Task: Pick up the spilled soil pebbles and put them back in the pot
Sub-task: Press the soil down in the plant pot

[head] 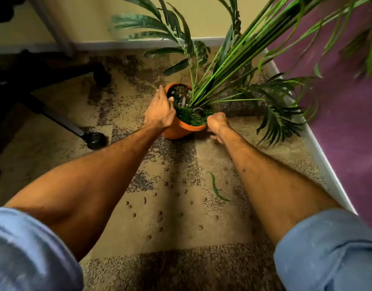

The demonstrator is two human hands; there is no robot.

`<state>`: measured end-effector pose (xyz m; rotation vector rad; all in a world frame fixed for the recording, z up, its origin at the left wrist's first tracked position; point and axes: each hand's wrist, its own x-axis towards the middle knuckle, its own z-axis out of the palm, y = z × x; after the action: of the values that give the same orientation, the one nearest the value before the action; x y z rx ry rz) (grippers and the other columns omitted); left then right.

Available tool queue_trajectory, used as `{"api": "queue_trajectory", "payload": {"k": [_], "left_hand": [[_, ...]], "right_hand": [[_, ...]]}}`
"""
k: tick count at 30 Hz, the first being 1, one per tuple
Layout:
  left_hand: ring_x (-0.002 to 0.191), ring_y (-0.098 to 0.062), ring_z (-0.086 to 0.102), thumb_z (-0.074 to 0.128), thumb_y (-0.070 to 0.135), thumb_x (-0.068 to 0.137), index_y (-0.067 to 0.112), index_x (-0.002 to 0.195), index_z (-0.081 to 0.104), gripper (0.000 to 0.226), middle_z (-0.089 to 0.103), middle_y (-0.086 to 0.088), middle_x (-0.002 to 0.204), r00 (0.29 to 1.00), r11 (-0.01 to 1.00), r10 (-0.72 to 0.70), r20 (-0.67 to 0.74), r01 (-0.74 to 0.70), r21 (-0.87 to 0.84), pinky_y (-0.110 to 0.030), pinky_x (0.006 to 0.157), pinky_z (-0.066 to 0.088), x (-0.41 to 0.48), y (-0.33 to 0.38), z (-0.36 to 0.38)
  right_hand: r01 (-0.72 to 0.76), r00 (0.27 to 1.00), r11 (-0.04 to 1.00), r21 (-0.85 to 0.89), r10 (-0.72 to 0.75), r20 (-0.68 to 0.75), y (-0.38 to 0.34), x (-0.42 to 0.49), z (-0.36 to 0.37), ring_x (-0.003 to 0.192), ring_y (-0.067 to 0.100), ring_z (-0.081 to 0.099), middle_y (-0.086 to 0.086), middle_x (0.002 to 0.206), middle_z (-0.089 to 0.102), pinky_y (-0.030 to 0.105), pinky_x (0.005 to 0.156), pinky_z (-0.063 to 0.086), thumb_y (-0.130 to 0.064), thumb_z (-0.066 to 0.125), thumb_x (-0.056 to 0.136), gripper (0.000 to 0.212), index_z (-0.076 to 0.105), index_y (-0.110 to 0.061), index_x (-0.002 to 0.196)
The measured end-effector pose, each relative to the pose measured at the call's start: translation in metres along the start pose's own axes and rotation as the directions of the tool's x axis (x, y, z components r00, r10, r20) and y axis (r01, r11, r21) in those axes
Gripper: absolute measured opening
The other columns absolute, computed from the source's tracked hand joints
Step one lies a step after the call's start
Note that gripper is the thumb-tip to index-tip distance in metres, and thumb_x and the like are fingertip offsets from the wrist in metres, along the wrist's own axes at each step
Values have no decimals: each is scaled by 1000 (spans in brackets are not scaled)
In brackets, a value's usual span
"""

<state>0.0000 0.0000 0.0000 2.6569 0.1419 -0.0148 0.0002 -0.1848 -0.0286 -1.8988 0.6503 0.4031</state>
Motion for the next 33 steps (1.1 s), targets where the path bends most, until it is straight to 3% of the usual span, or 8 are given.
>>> {"api": "queue_trajectory", "payload": {"k": [3, 9, 11, 16, 21, 25, 28, 33], "left_hand": [[143, -40, 51, 31, 37, 111, 6, 168, 9, 69, 33, -18, 168, 1000, 1000, -6, -28, 6, 2, -52, 114, 45, 1, 3, 3], [120, -47, 65, 46, 28, 102, 6, 149, 38, 53, 64, -23, 136, 987, 988, -150, -63, 151, 13, -52, 99, 53, 6, 14, 4], [122, -46, 64, 52, 28, 101, 6, 144, 43, 49, 66, -24, 132, 965, 966, -258, -36, 257, -27, -51, 99, 53, 8, 22, 4], [124, -43, 64, 66, 21, 97, 10, 147, 42, 57, 64, -21, 136, 942, 919, -334, 32, 333, -210, -50, 105, 55, 14, 24, 1], [128, -41, 61, 66, 9, 95, 14, 147, 47, 56, 61, -20, 139, 951, 889, -305, 54, 304, -343, -54, 105, 56, 15, 11, -2], [133, -39, 56, 62, 6, 96, 8, 146, 40, 54, 59, -19, 139, 933, 846, -353, 68, 349, -403, -52, 111, 51, 16, 7, -2], [132, -40, 58, 63, 8, 96, 6, 145, 37, 55, 58, -20, 140, 916, 799, -385, 115, 393, -455, -53, 109, 52, 16, 8, -2], [129, -41, 61, 60, 10, 93, 7, 151, 35, 63, 56, -19, 141, 903, 736, -395, 169, 421, -529, -51, 104, 57, 14, 26, 7]], "right_hand": [[-60, 998, 985, 162, 55, 38, -1, 3, 2, 115, 38, 70, 16, 140, 64, 56, 88, 63, -11, 44, 103, 42, 56, -8, 143], [-236, 964, 913, 333, 176, 199, -9, 6, 1, 99, 34, 75, 19, 120, 70, 37, 36, 57, -2, 44, 107, 33, 57, -3, 137], [-297, 938, 900, 320, 212, 274, -10, 6, 2, 110, 30, 74, 17, 120, 70, 37, 41, 59, -5, 42, 110, 25, 57, -5, 131], [-308, 944, 856, 416, 221, 244, -5, 8, 4, 131, 39, 65, 22, 121, 65, 47, 84, 60, 4, 43, 107, 31, 53, 4, 136], [-270, 961, 819, 506, 195, 197, -6, 1, 12, 125, 42, 67, 25, 139, 61, 47, 75, 60, 9, 47, 101, 43, 47, 4, 145], [-241, 970, 826, 510, 193, 146, -5, -2, 14, 102, 42, 73, 23, 106, 63, 45, 49, 59, 10, 50, 97, 44, 50, 6, 140], [-205, 979, 845, 494, 186, 87, -4, -1, 7, 72, 33, 68, 19, 92, 62, 37, 30, 51, 10, 52, 95, 33, 57, 6, 127], [-175, 981, 851, 495, 192, 17, -5, -3, -19, 77, 35, 66, 22, 96, 62, 41, 30, 52, 9, 57, 95, 10, 53, -1, 94]]}}
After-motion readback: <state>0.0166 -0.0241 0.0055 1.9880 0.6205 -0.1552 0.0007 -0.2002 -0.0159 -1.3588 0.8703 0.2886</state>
